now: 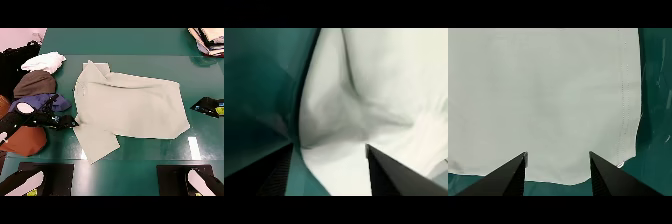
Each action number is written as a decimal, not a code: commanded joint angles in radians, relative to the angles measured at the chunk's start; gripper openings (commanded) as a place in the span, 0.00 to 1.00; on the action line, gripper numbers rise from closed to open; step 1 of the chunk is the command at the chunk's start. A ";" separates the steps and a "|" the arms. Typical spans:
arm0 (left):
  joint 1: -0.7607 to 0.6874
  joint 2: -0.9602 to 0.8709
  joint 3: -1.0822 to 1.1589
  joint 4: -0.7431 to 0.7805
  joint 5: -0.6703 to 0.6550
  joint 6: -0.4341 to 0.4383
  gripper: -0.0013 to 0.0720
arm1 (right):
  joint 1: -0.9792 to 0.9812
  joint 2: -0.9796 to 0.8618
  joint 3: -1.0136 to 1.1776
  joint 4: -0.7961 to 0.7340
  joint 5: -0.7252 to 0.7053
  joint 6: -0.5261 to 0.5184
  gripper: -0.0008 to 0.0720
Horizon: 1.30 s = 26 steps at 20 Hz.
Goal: Fold the shirts.
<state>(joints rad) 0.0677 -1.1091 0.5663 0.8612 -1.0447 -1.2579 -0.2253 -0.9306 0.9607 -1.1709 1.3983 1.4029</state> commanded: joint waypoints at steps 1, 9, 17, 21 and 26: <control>-0.034 0.000 -0.026 -0.015 0.050 0.010 0.76 | -0.001 0.003 -0.001 -0.001 0.002 0.004 0.64; -0.097 0.003 0.128 -0.005 0.005 0.010 0.05 | -0.001 0.003 -0.006 -0.221 0.124 0.038 0.64; -0.097 0.003 0.193 -0.005 0.002 0.010 0.05 | -0.091 0.002 -0.386 -0.076 -0.063 0.053 0.70; -0.097 0.003 0.193 -0.006 0.015 0.009 0.05 | -0.090 0.000 -0.482 0.048 -0.211 0.027 0.67; -0.097 0.003 0.193 -0.006 0.034 0.009 0.05 | -0.043 -0.047 -0.459 0.053 -0.270 0.020 0.39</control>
<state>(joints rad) -0.0292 -1.1072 0.7582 0.8555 -1.0248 -1.2480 -0.2943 -0.9493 0.5011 -1.1435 1.1828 1.4326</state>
